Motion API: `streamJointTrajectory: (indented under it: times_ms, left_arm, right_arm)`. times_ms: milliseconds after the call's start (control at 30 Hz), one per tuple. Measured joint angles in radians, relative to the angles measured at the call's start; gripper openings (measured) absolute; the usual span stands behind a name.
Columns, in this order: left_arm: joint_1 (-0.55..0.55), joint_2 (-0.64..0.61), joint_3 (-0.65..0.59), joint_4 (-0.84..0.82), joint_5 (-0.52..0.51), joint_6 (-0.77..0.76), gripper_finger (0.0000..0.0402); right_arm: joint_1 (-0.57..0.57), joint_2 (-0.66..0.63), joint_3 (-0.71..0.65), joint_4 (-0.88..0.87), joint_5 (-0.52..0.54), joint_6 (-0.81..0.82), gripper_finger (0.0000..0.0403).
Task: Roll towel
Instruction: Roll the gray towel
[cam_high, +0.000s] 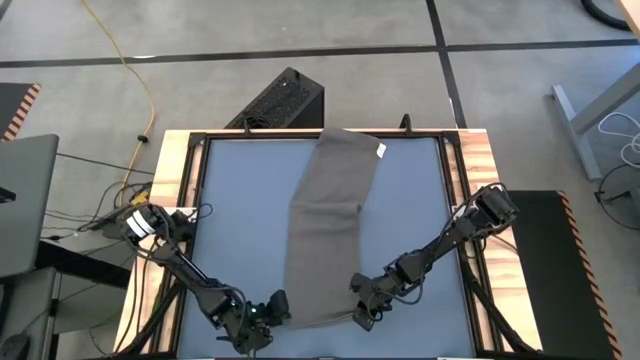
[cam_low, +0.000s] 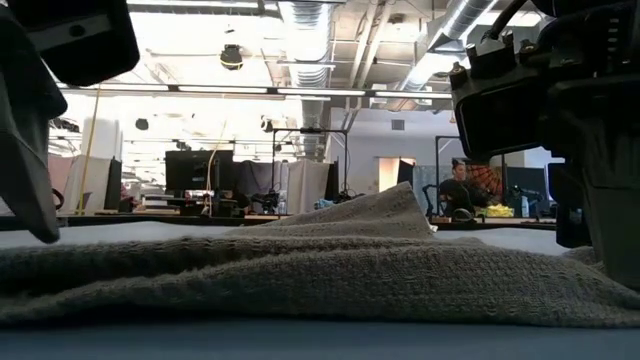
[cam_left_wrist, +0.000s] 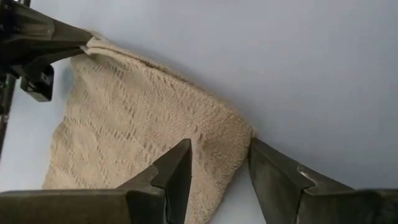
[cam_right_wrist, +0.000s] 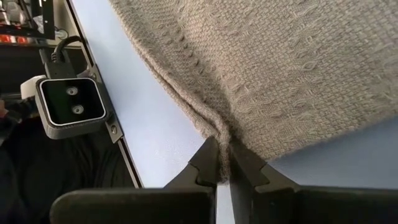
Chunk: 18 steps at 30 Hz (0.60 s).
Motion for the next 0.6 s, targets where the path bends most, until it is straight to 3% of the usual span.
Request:
streamJointTrajectory:
  times_ms: [133, 400, 600]
  left_arm:
    - [-0.009, 0.000, -0.001, 0.030, 0.027, 0.002, 0.0117]
    - [-0.013, 0.004, -0.002, 0.050, 0.053, -0.074, 0.0010]
    - [0.047, 0.000, -0.015, 0.049, 0.207, -0.297, 0.0001]
  right_arm:
    - [0.001, 0.000, 0.000, 0.000, 0.000, 0.034, 0.0036]
    - [0.009, 0.000, 0.000, -0.002, 0.003, 0.061, 0.0036]
    - [0.010, -0.001, 0.000, -0.003, 0.003, 0.110, 0.0036]
